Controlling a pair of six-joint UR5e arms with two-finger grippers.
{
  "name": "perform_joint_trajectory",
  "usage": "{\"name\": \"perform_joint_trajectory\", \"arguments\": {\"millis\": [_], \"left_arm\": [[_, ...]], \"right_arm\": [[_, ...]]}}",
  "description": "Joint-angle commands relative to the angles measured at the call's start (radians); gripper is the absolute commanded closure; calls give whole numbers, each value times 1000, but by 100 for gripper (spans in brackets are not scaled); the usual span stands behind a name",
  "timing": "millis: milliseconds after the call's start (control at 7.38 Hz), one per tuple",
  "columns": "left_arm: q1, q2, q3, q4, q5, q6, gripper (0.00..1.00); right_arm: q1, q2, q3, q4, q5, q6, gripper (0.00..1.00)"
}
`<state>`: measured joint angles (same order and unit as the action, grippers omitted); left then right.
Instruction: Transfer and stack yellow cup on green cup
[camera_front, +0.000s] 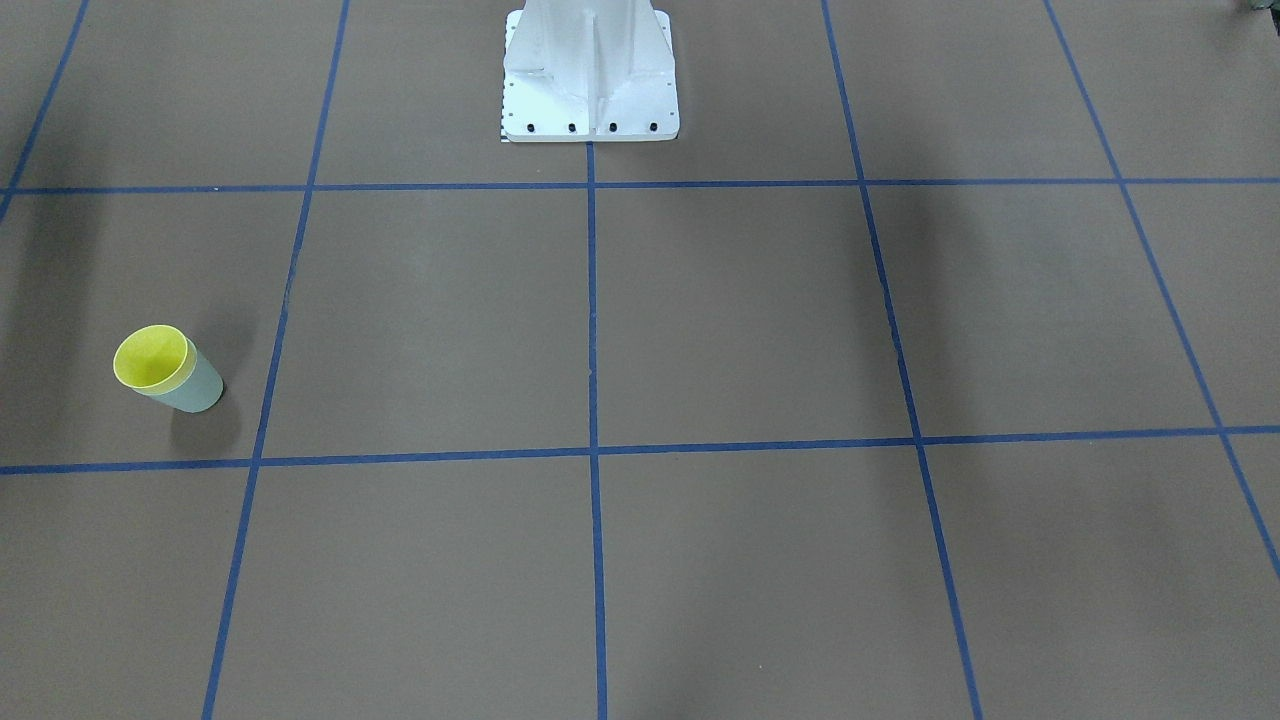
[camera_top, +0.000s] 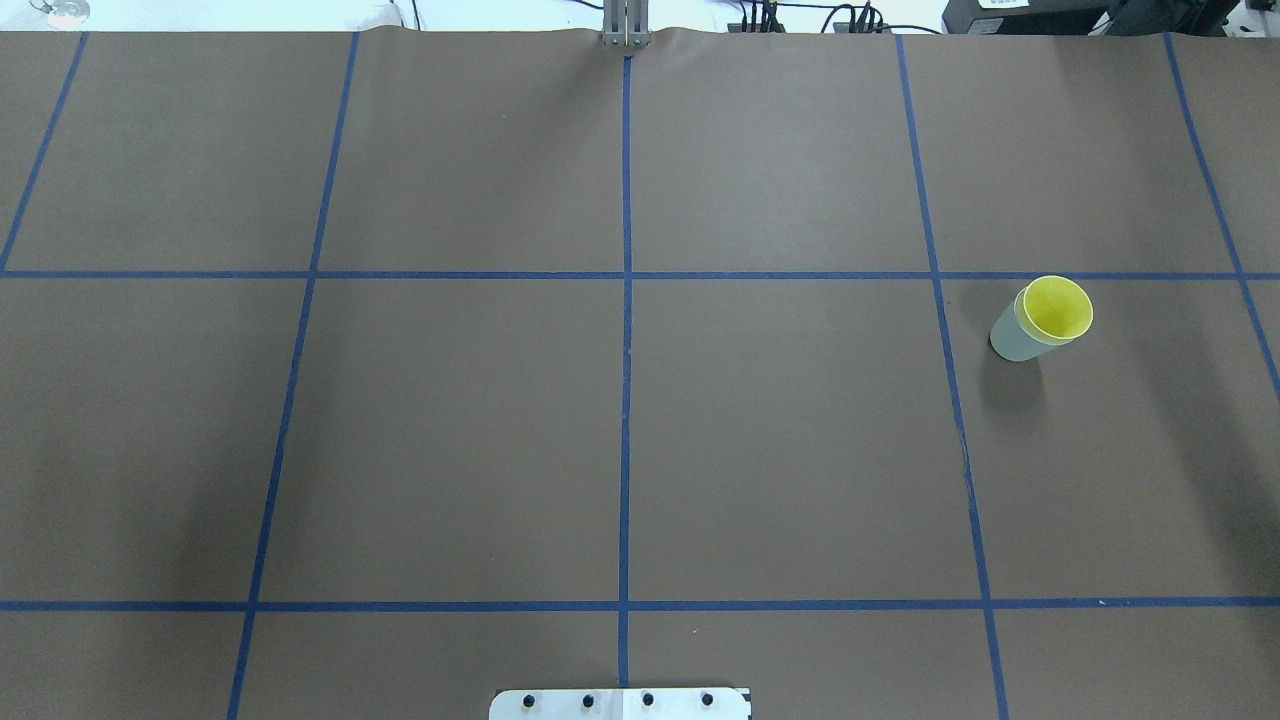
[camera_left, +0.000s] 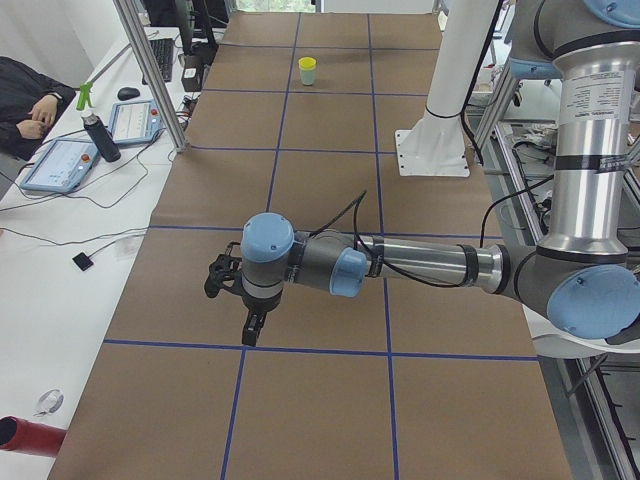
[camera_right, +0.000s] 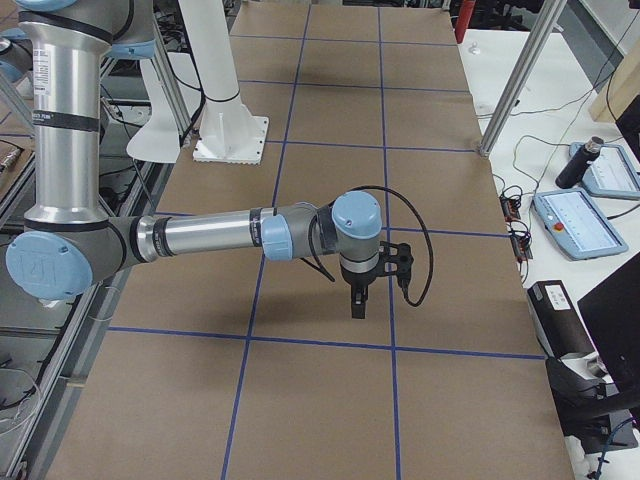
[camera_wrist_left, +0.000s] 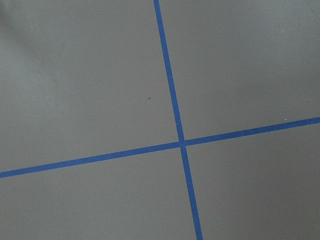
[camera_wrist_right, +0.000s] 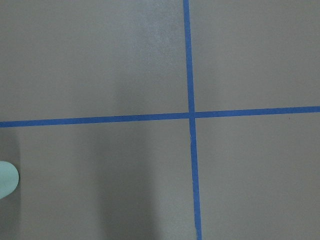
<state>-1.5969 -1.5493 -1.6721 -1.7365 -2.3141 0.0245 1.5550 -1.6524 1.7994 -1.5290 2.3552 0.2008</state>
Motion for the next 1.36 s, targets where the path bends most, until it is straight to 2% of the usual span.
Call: {"name": "perform_joint_trajectory", "arguments": {"millis": [0, 1220], "left_arm": [[0, 0, 0, 0, 1, 0, 0], [0, 0, 14, 0, 1, 0, 0]], "right_arm": [[0, 0, 0, 1, -1, 0, 0], [0, 2, 5, -5, 1, 0, 0]]}}
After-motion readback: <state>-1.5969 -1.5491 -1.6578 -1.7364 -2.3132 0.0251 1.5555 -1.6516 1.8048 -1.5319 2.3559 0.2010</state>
